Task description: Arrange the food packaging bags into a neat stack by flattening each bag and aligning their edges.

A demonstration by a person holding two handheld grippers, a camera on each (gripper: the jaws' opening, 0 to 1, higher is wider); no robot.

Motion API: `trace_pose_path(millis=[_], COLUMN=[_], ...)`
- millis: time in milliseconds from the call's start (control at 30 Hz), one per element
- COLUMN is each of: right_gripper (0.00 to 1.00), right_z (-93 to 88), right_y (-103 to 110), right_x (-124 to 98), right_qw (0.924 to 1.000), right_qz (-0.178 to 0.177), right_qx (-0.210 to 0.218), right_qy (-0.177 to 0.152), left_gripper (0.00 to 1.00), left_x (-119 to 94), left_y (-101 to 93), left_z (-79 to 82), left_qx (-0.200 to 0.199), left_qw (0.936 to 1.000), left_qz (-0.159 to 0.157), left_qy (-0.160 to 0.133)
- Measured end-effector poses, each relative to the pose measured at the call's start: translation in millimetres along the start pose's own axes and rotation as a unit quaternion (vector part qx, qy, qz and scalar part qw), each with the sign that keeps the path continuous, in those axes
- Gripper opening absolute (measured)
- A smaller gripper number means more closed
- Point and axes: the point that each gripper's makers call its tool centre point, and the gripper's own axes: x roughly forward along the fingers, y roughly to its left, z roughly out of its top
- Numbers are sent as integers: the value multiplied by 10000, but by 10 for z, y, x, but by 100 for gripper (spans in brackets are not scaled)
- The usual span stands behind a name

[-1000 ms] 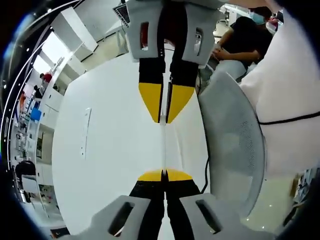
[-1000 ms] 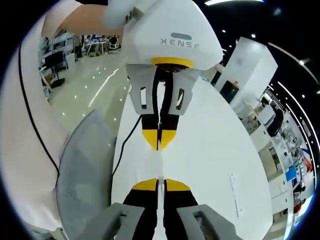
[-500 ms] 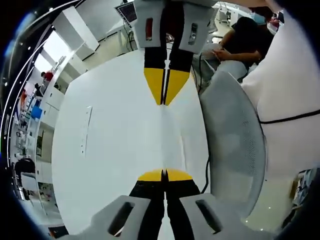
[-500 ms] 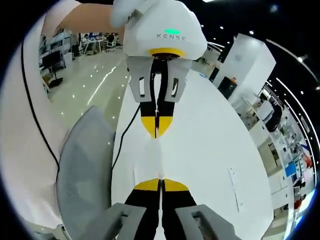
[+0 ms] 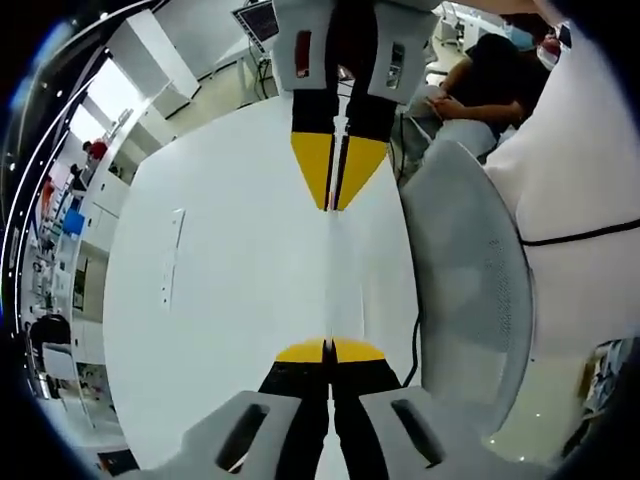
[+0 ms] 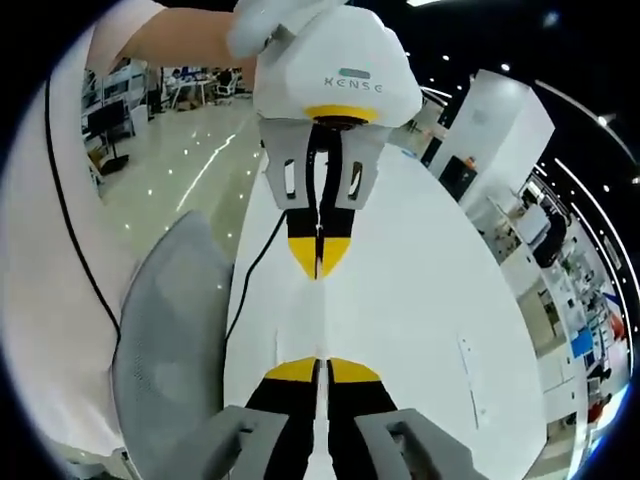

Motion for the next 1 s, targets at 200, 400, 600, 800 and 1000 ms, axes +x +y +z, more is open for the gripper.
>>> trace_pose_path(millis=[200,400,600,800,1000], right_gripper=[7,8,7,5,2], right_z=[51,88,156,176,180], right_y=[7,5,-10,-8,-33], right_x=[31,59,79,90,102], right_qw=[10000,9999,9998,9998,9998], right_qz=[43,56,53,76,90], right_qx=[39,55,114,93,111], right_qy=[-57,-79,-136,-125,-116], left_gripper=[0,0,0,0,0], left_x=[3,-3,1,-1,-1], left_y=[35,33,35,35,44], left_z=[-15,8,20,25,24], left_qx=[-59,-111,-170,-201,-236], left_qw=[10000,9999,9998,9997,9996], left_qz=[0,25,25,41,57], left_qy=[-40,-72,-100,-110,-123])
